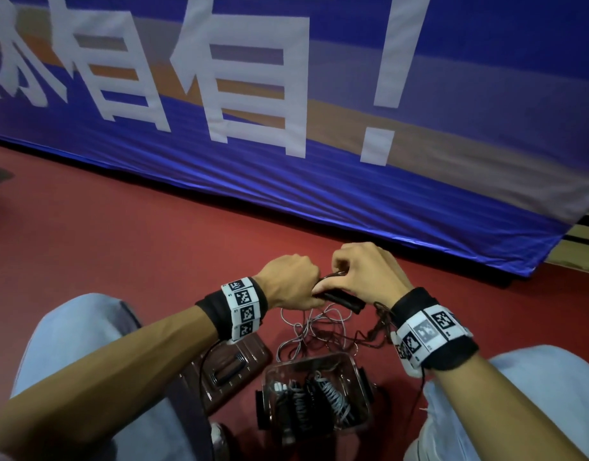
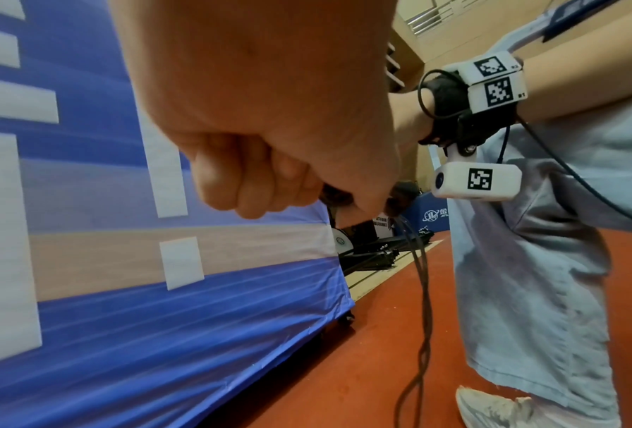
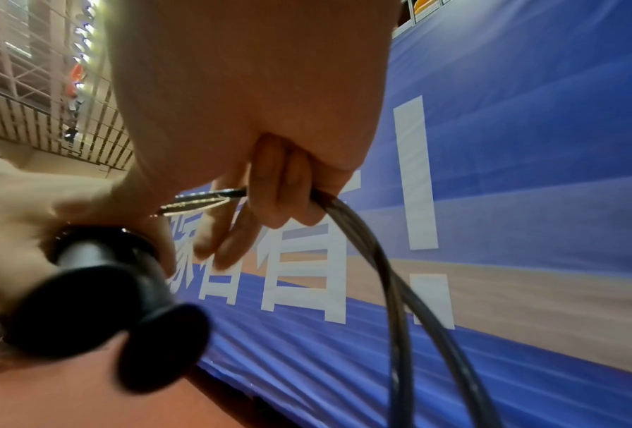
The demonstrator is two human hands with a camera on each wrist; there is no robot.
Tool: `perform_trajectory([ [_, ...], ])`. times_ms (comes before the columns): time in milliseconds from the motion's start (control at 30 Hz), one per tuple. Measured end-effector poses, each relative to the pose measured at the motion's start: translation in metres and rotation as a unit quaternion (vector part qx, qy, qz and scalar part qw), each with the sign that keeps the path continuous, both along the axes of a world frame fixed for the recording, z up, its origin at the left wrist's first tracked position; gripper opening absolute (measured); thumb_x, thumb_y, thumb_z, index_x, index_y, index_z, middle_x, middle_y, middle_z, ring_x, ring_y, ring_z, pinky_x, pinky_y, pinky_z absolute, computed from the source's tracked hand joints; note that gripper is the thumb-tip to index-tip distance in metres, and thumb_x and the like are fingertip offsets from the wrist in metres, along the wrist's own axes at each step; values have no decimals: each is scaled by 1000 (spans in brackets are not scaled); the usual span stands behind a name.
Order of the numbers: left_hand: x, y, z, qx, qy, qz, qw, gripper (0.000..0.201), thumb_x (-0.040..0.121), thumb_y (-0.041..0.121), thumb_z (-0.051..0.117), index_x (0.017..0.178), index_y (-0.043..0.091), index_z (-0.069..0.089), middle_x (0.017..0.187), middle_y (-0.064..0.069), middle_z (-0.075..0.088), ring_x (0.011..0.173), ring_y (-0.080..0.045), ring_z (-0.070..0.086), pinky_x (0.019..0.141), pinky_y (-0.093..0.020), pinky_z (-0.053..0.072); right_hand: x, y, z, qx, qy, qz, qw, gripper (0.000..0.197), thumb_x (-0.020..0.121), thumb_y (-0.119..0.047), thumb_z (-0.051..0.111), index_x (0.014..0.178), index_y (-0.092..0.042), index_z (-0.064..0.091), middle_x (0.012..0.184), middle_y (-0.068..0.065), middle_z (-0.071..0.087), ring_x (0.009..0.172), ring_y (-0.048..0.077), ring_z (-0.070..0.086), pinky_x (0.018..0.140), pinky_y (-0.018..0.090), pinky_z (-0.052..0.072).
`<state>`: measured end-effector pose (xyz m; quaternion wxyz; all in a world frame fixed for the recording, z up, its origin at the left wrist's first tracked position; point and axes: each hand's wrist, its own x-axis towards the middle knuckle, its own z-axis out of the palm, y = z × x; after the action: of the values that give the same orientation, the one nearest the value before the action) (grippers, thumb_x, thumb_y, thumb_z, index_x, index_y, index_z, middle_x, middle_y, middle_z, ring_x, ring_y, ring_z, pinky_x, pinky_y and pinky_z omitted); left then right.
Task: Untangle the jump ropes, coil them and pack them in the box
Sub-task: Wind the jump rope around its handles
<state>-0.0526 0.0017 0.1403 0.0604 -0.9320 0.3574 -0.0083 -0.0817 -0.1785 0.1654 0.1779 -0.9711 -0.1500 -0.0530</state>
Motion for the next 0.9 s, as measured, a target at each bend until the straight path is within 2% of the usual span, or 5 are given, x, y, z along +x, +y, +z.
perform_trajectory([
  [100, 1, 7, 11, 44, -50, -80, 995, 38, 91, 48, 51, 86, 14, 67, 86, -11, 71, 80, -38, 68, 62, -34, 45, 0, 1, 0, 38, 75, 8, 996, 69, 51, -98, 62, 75, -34, 73, 70, -11, 68, 68, 9, 62, 62, 33, 52],
  [233, 10, 18, 32, 53, -105, -144, 983, 32, 92, 43, 48, 94, 15, 64, 90, -9, 72, 81, -38, 69, 61, -36, 46, 5, 7, -2, 191, 180, 85, 961, 68, 69, -81, 69, 71, -14, 76, 55, 4, 56, 54, 17, 40, 55, 36, 32],
  [467, 21, 37, 56, -59, -183, -203, 960, 37, 87, 41, 41, 74, 10, 57, 61, -5, 63, 45, -32, 59, 44, -27, 29, 1, 13, 19, 344, 296, 117, 884, 53, 95, -50, 57, 90, -2, 80, 86, 16, 78, 60, 22, 53, 53, 27, 39],
  [600, 25, 34, 58, -160, -193, -231, 940, 31, 87, 35, 47, 73, 8, 54, 57, -6, 57, 40, -31, 52, 41, -26, 29, -1, 9, 23, 421, 318, 130, 839, 66, 98, -50, 48, 86, 9, 74, 86, 24, 75, 78, 24, 66, 75, 26, 49],
  [900, 23, 25, 65, -247, -258, -226, 906, 24, 97, 25, 50, 79, 8, 50, 61, -7, 55, 43, -29, 51, 34, -30, 35, -4, 9, 22, 573, 383, 59, 722, 57, 90, -62, 50, 94, -9, 71, 74, 10, 64, 47, 11, 51, 39, 21, 26],
])
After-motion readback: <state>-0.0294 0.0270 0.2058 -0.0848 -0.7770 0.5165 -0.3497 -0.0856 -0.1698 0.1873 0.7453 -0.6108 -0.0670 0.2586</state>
